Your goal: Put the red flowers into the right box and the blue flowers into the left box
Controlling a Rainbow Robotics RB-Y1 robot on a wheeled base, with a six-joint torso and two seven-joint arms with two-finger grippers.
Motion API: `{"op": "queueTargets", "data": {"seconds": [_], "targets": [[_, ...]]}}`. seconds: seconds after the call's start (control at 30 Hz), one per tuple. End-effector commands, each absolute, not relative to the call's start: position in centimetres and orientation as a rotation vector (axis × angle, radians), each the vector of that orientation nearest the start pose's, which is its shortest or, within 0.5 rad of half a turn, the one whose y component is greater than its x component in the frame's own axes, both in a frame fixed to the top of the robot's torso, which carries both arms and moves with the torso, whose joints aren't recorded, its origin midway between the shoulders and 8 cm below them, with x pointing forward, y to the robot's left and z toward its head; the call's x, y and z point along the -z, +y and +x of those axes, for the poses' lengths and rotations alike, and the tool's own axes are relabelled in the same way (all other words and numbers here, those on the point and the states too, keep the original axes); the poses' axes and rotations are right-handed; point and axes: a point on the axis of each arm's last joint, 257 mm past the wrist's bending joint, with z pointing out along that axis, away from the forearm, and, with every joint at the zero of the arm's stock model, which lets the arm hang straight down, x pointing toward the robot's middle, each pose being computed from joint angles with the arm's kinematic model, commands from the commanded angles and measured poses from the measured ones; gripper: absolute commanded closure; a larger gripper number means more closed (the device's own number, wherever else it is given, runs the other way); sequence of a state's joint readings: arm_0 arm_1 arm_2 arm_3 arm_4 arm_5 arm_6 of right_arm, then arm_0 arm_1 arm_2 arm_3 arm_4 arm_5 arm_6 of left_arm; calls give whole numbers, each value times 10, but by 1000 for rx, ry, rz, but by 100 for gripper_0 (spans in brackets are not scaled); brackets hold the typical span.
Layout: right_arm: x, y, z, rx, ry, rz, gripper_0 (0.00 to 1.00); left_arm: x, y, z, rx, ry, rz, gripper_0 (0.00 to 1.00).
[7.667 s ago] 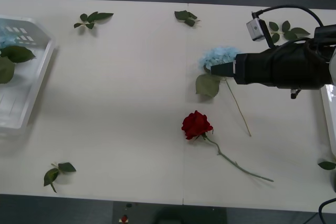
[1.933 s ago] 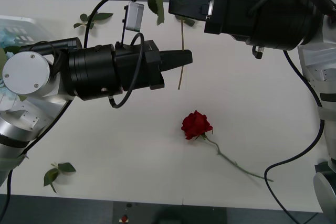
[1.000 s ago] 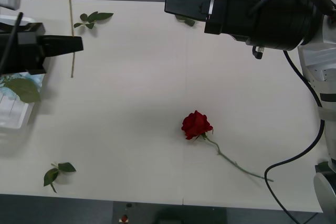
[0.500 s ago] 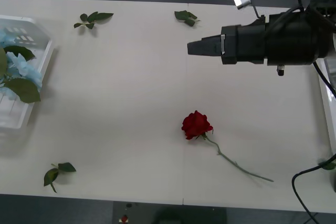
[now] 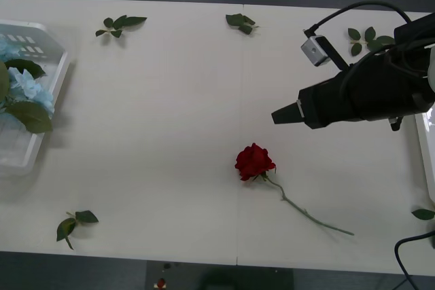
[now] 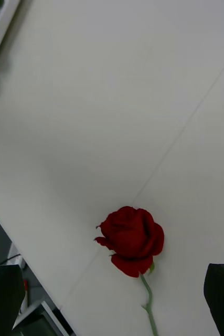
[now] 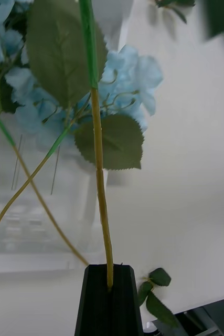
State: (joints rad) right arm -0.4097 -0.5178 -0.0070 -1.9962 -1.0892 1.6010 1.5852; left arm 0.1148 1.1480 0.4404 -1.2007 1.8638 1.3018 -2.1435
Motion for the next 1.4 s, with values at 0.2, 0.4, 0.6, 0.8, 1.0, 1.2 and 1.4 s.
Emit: {"op": "queueTargets", "data": {"seconds": [0.2,0.4,0.6,0.8,1.0,1.2,1.4], "targets": [[192,-126,410,-431,2421,-783,0,200,577,356,363,2475,30,100],[227,-129,402,-309,2471,-829,0,217,579,354,349,2489,28,98],[258,-131,395,-200,2490,-867,0,215,580,357,330,2451,98,85],[287,-137,388,-73,2496,-920,0,208,578,360,370,2381,130,51],[312,-140,388,-32,2498,-936,0,199,567,364,416,2345,143,31],[333,-145,397,6,2496,-929,0,172,549,376,459,2282,191,0],[350,-148,403,12,2509,-907,0,138,524,388,471,2224,284,0]]}}
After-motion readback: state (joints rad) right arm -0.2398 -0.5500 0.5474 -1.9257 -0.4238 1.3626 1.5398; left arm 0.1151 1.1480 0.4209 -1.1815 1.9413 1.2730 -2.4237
